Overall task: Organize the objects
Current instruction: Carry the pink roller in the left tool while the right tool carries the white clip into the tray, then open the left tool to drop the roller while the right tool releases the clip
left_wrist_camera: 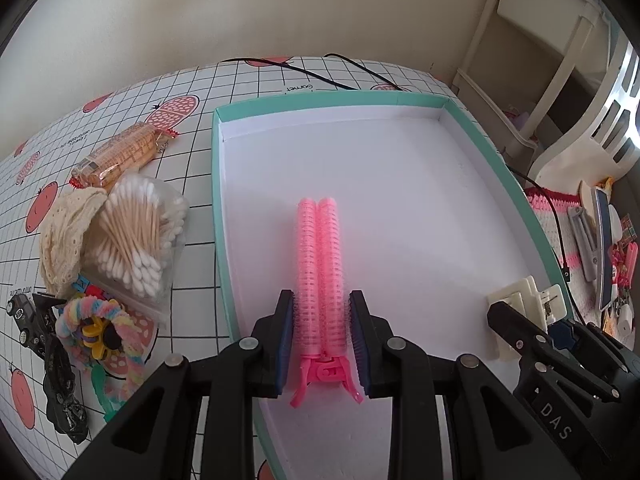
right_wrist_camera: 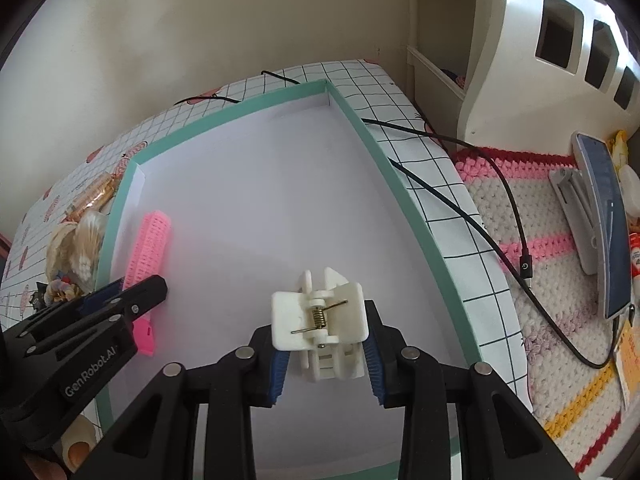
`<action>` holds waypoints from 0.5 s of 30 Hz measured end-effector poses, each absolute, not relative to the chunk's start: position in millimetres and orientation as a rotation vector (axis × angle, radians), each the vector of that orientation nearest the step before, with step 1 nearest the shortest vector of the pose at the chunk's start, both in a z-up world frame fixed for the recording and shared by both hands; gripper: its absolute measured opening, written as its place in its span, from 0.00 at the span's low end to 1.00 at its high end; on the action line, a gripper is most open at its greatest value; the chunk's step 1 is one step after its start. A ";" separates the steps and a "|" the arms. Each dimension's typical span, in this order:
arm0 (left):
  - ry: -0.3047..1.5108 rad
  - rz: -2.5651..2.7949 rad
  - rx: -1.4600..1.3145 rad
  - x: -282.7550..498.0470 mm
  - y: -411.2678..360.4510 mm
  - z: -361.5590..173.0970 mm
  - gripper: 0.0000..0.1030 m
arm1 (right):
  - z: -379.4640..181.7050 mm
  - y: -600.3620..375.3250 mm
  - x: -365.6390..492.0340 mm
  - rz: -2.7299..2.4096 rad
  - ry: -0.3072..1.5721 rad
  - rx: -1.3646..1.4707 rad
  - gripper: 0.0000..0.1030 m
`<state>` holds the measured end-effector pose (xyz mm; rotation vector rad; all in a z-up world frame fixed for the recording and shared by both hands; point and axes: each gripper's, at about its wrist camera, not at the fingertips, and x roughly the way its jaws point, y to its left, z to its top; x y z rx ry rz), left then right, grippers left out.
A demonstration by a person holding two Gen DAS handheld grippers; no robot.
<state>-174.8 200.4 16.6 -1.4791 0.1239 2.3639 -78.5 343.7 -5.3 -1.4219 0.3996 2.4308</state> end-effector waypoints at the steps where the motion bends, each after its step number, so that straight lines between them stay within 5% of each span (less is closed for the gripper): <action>1: 0.120 2.361 -1.481 -175.0 200.1 16.6 0.27 | -5.4 342.9 -78.7 2.434 0.395 -1.423 0.34; 12: 0.068 2.316 -1.513 -175.0 198.3 20.9 0.29 | -0.9 341.5 -78.6 2.451 0.391 -1.407 0.36; 15: 0.065 2.325 -1.494 -172.2 196.5 27.4 0.41 | 3.1 340.8 -78.1 2.463 0.406 -1.387 0.43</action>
